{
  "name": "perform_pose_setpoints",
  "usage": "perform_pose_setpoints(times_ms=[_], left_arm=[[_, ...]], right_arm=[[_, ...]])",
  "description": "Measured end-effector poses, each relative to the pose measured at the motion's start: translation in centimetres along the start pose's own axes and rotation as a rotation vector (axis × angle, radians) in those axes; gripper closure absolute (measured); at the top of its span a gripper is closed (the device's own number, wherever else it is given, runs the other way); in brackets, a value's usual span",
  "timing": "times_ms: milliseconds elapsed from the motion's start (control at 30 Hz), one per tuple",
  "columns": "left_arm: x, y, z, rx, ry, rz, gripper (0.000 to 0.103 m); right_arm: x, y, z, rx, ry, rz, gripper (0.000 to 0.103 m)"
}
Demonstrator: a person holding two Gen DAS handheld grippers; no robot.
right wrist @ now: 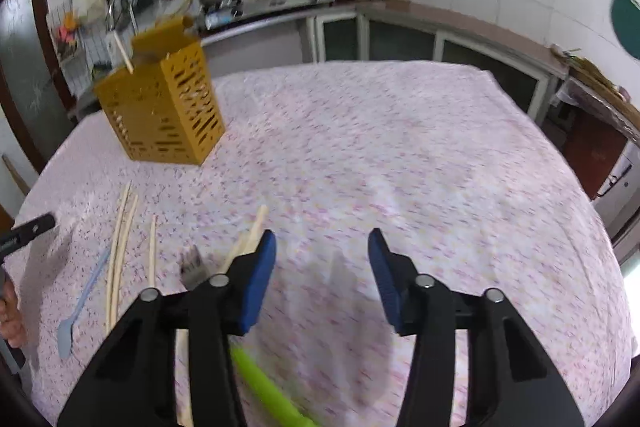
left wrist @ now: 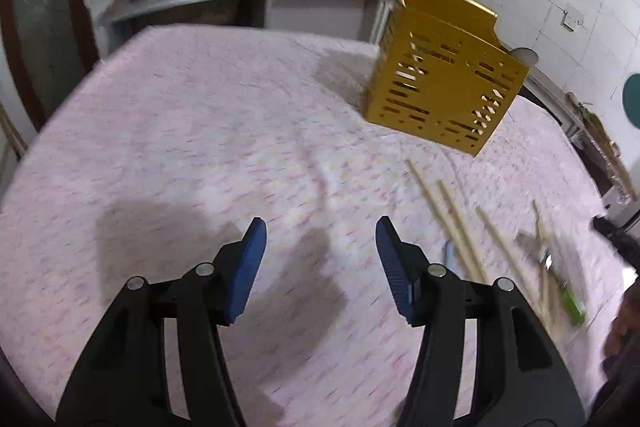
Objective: Organize utensils
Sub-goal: 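Move both open grippers back down to the remaining utensils, then close the left gripper on a chopstick while the right gripper closes on another chopstick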
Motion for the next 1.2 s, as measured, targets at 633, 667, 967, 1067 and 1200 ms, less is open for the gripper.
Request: perform_pose_setpoints(times_ms=[633, 667, 967, 1067, 1200], left_arm=[[-4.6, -8.7, -8.4, -0.124, -0.185, 0.372, 0.044], [-4.7, -8.8, -8.5, -0.134, -0.194, 0.389, 0.044], [-6.4, -9.6, -10.1, -0.178, -0.146, 0.443, 0.060], [-7.2, -9.3, -10.8, -0.123, -0.108, 0.472, 0.074], [-8.3, -8.4, -12.0, -0.028, -0.071, 0.472, 0.074]], right_arm=[[-2.5, -9.3, 5.4, -0.027, 0.039, 0.403, 0.065], [-2.5, -9.4, 5.6, -0.016, 0.043, 0.412, 0.065], [-3.6, -10.2, 7.7, 0.039, 0.086, 0.478, 0.087], [-3.5, -9.9, 7.4, 0.002, 0.068, 0.477, 0.090], [-3.5, -9.5, 6.7, -0.049, 0.045, 0.470, 0.091]])
Point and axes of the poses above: each gripper's, at about its wrist camera, not at the fingertips, and y roughly against the way its jaws point, z to its left, x to its underside, the point moved 7 cm from there along -y, roughly the way its jaws point, and after that the axes turned 14 degrees about z, right-handed, at the moved point
